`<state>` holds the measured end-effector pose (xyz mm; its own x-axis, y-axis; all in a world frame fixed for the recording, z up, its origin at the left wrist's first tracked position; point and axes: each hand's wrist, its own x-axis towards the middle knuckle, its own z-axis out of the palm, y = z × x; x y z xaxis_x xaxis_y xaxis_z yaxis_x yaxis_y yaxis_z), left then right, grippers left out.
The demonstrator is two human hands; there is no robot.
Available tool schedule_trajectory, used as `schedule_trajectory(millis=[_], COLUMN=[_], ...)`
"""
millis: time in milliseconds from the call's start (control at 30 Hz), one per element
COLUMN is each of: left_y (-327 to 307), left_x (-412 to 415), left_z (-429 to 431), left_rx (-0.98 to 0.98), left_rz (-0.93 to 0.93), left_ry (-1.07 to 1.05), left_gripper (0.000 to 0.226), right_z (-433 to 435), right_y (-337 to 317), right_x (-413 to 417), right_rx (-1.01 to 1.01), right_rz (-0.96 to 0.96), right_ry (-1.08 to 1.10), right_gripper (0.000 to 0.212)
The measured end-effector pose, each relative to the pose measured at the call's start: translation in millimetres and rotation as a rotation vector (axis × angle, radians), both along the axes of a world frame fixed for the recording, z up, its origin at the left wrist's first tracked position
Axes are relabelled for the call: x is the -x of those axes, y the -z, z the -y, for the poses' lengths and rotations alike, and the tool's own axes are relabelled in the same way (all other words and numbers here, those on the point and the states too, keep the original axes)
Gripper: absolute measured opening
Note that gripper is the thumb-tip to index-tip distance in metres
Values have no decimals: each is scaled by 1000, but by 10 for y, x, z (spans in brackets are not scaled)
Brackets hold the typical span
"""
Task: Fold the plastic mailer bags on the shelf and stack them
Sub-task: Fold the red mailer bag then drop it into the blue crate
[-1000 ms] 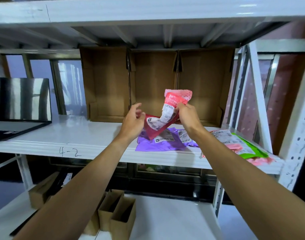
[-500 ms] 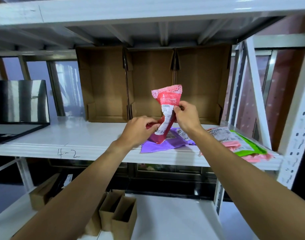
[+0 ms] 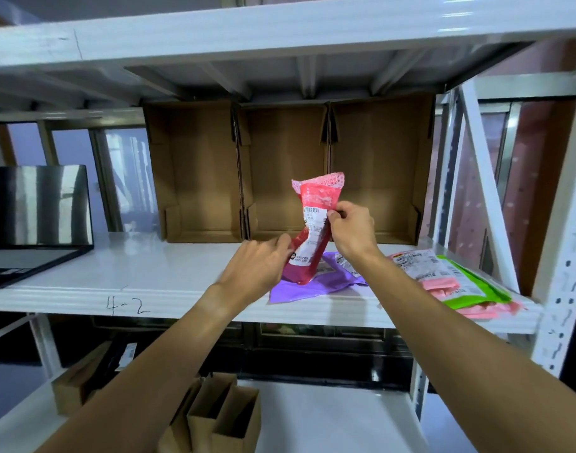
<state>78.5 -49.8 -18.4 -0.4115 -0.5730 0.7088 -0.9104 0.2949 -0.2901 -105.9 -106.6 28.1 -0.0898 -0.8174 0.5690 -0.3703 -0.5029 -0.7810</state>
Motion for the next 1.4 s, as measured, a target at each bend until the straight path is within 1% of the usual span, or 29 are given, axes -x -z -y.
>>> schedule_trajectory(millis=[67,233,333,433,533,633,667,733,767,833,900,1000,1100,1133,1167,1233,1267,1333,1400], left_y=[-16,-24,-30,-31,-25,-80,-107,-156,-171,-182,-169,-131,-78,-62,-43,8,38,85,92], left_x=[0,-59,-53,1,26,47,64,124,156,210,229,205,172,177,182,213,227,252,305], left_z=[-7,27,62,60,4,-59,-67,-72,-67,-45,-5,45,85,94,112,125,132,152,158], left_rx=[-30,-121,-158,-189,-269,-448,-520,-640,-670,-685,-668,-643,-595,-549,-493,-366,-291,-151,-111], left_rz=[-80,-612,-854,-996,-1113,-1272,-1316,-1395,-1416,-1444,-1460,-1440,-1388,-1341,-1260,-1043,-949,-772,-631], left_ry=[-57,-173,-166,-79,78,248,297,376,398,408,395,331,236,185,111,-54,-98,-109,-98], left_gripper=[25,21,21,20,24,37,38,31,26,19,17,16,14,16,23,43,49,49,46], right_z=[13,68,69,65,26,11,0,-5,-1,0,20,51,100,99,90,86,77,106,127], right_y=[-2,13,18,4,-5,22,33,57,69,93,128,187,254,270,278,307,318,347,366], right_x=[4,49,15,-1,43,54,45,19,6,-12,-9,22,50,57,62,62,57,31,5], right_rx=[9,34,58,63,27,12,17,16,-3,-87,-165,-196,-157,-145,-135,-135,-137,-138,-146], right_rz=[-27,-37,-40,-4,25,5,-10,-9,6,56,79,-8,-107,-132,-152,-165,-161,-164,-168], right_ry=[8,5,22,44,-9,-71,-82,-111,-138,-212,-257,-245,-193,-171,-152,-116,-104,-76,-57], right_gripper=[20,12,8,13,12,15,16,18,18,21,27,36,38,36,34,31,32,33,33])
